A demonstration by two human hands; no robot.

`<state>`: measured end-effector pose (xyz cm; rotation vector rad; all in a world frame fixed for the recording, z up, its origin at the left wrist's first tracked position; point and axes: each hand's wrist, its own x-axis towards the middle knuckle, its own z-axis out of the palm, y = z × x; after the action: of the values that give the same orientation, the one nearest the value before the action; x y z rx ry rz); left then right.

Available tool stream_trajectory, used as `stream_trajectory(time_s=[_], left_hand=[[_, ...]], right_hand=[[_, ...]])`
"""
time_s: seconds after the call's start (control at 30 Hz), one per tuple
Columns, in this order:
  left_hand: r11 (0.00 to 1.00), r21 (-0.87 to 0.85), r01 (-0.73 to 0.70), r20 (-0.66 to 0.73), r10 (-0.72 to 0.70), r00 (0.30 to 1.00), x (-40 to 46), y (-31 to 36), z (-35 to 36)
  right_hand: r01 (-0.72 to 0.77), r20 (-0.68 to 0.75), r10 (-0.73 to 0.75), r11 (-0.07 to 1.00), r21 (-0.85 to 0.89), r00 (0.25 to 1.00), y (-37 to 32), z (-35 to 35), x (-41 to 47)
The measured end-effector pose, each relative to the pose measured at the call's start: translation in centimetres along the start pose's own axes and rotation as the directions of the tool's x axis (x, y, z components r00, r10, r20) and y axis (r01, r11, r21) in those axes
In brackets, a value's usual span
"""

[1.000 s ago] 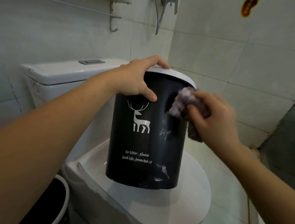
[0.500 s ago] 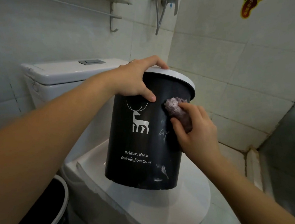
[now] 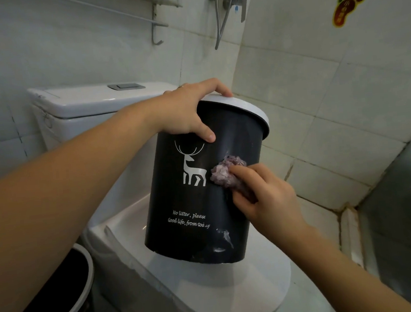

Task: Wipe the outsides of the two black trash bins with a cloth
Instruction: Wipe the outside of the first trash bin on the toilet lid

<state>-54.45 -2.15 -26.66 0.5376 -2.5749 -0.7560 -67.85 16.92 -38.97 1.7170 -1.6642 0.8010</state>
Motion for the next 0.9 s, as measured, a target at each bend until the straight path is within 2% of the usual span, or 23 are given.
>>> stream_trajectory(time_s=[0.13,0.2,0.3,0.4,0.47,0.63,0.7,0.8,0.9], left_hand=[[1.0,0.004,-0.001,-0.004,0.001,1.0,0.0,0.0,0.0],[1.0,-0.001,-0.003,0.0,0.003,1.0,0.0,0.0,0.0],[1.0,-0.011,-0.003,-0.006,0.003,1.0,0.0,-0.2,-0.1],[1.0,-0.026,-0.002,-0.003,0.002,1.0,0.0,-0.4,-0.2],[1.0,-0.029,-0.003,0.002,0.004,1.0,0.0,-0.5,-0.3],[0.999,-0.037,-0.016,0.004,0.016,1.0,0.1,-0.4,-0.2],[0.999,-0.045,-0.018,0.011,0.018,1.0,0.1,-0.3,-0.2],[0.998,-0.055,-0.016,0.015,0.017,1.0,0.1,-0.3,-0.3],[0.998,-0.062,-0.006,0.024,0.008,1.0,0.1,-0.4,-0.5]], right_hand=[[-0.142,-0.075,0.144,0.989,0.027,0.987,0.8,-0.6,1.0],[-0.159,-0.076,0.16,0.987,0.024,0.984,0.9,-0.5,1.0],[-0.008,-0.02,0.008,1.0,0.004,1.0,0.6,-0.2,-0.2],[0.188,0.092,-0.184,0.982,-0.031,0.979,0.5,-0.3,-1.7],[0.222,0.107,-0.216,0.974,-0.043,0.97,0.8,-0.7,-1.6],[0.011,-0.017,-0.012,0.996,-0.084,1.0,1.4,-0.7,0.9],[0.0,-0.023,-0.001,0.997,-0.082,1.0,1.3,-0.5,0.8],[0.136,0.029,-0.135,0.988,-0.078,0.99,1.1,-0.3,-0.8],[0.296,0.121,-0.287,0.953,-0.069,0.95,1.2,-0.6,-2.3]])
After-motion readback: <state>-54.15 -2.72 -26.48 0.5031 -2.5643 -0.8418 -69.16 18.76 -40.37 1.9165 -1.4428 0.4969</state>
